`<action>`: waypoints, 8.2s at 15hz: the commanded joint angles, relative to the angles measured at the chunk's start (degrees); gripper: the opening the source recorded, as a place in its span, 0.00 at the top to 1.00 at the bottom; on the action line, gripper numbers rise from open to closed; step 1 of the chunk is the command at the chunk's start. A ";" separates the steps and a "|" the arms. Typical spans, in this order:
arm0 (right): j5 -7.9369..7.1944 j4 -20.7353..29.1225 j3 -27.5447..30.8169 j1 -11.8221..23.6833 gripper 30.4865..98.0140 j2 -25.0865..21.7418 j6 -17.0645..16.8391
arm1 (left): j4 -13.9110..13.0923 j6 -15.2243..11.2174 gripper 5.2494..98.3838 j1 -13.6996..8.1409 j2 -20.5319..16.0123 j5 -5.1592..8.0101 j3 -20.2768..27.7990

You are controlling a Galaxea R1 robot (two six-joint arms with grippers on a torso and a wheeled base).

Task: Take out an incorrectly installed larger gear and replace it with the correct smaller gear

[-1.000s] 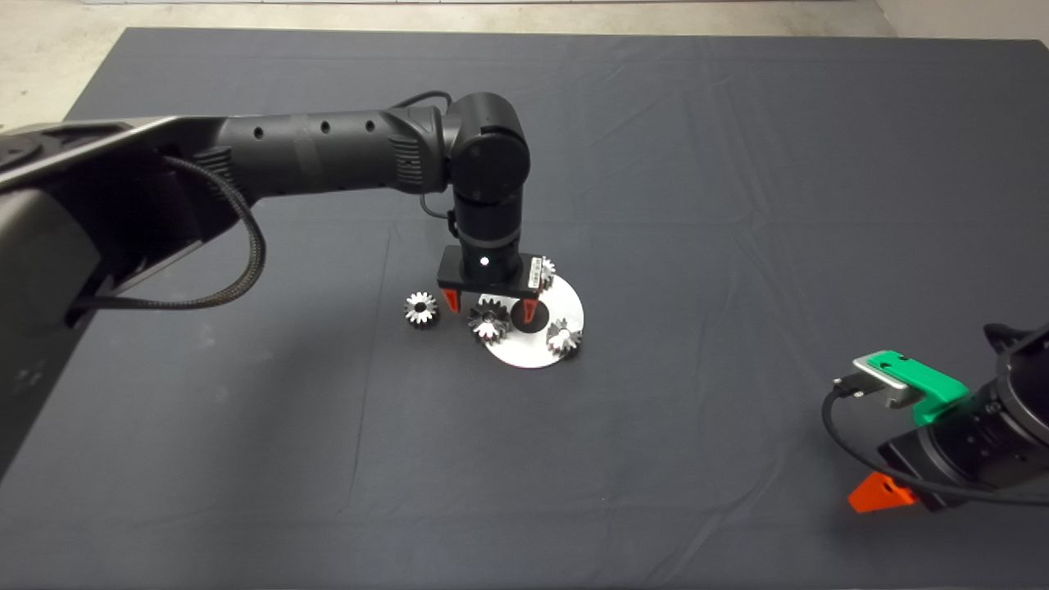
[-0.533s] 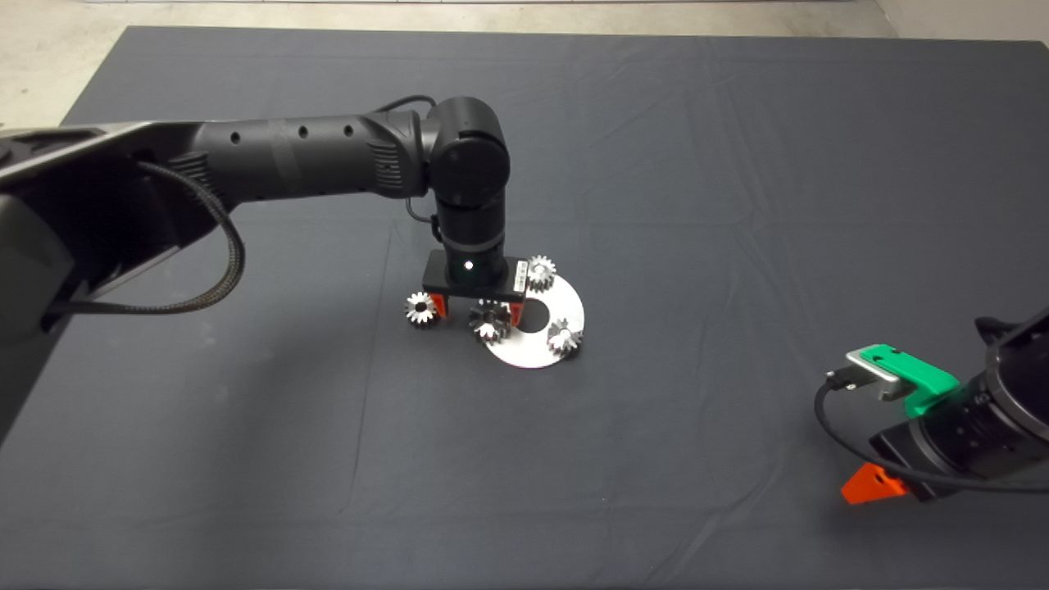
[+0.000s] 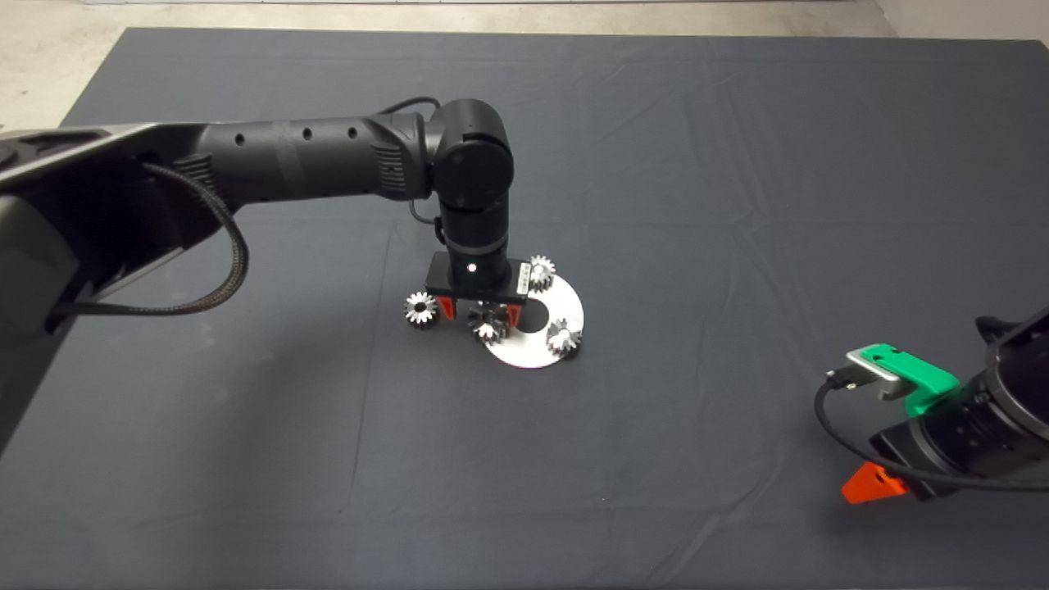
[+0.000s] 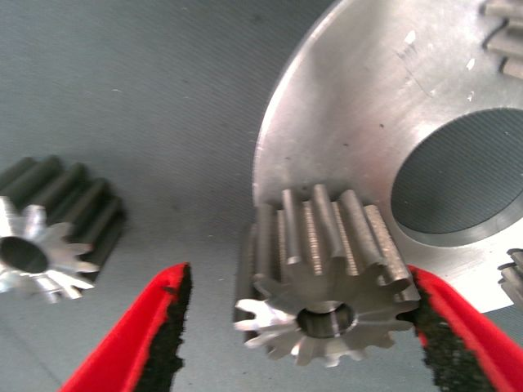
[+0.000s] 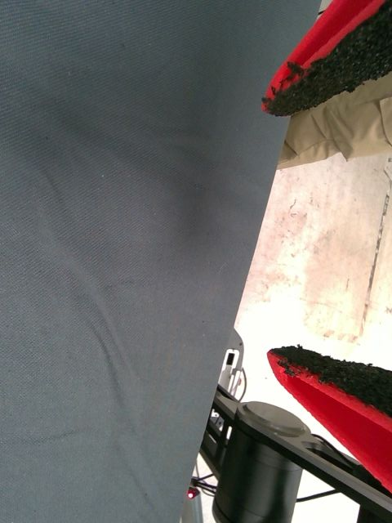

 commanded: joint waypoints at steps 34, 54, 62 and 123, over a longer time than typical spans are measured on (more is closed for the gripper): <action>-4.88 2.11 -1.27 1.15 0.35 1.64 0.53 | -8.99 6.35 0.67 -18.56 2.39 3.37 -3.55; -4.79 2.20 -1.18 0.98 0.35 4.28 0.61 | 7.97 13.03 0.67 -8.54 3.55 -0.32 -12.96; -4.79 2.11 -1.27 0.89 0.35 4.72 0.61 | 10.61 17.86 0.66 -7.13 2.85 -0.24 -18.23; -4.96 1.76 -6.19 -1.22 0.35 11.40 0.35 | 2.96 4.77 0.32 -2.21 -11.04 1.70 5.26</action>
